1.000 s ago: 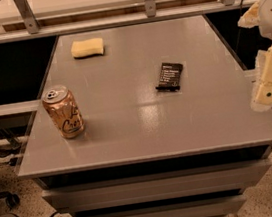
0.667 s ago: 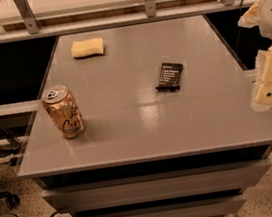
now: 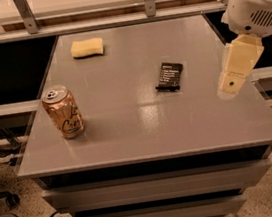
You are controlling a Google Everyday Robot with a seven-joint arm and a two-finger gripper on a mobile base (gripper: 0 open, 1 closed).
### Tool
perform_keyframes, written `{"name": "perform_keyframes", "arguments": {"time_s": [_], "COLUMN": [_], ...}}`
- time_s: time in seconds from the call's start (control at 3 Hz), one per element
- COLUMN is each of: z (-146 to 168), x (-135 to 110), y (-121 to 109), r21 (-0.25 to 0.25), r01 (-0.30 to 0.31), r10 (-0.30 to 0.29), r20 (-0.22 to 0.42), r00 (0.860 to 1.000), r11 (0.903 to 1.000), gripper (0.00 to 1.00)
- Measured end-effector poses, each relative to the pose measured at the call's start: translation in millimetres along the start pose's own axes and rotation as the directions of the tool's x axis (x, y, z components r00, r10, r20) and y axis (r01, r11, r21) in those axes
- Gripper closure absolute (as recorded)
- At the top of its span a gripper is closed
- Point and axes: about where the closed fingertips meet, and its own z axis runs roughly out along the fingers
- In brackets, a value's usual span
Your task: Pick rxbar chocolate
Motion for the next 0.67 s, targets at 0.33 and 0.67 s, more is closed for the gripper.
{"name": "perform_keyframes", "arguments": {"time_s": [0.33,0.67], "z": [23.9,54.0], "x": [-25.3,-45.1], "y": [-19.1,-36.9], "r21": [-0.011,-0.029], "r01": [-0.081,-0.193], "r10": [0.081,0.190], "r20": [-0.028,-0.078], "r00": [0.996,0.979], "r11": [0.9967,0.9808], "gripper": [0.00,0.00]}}
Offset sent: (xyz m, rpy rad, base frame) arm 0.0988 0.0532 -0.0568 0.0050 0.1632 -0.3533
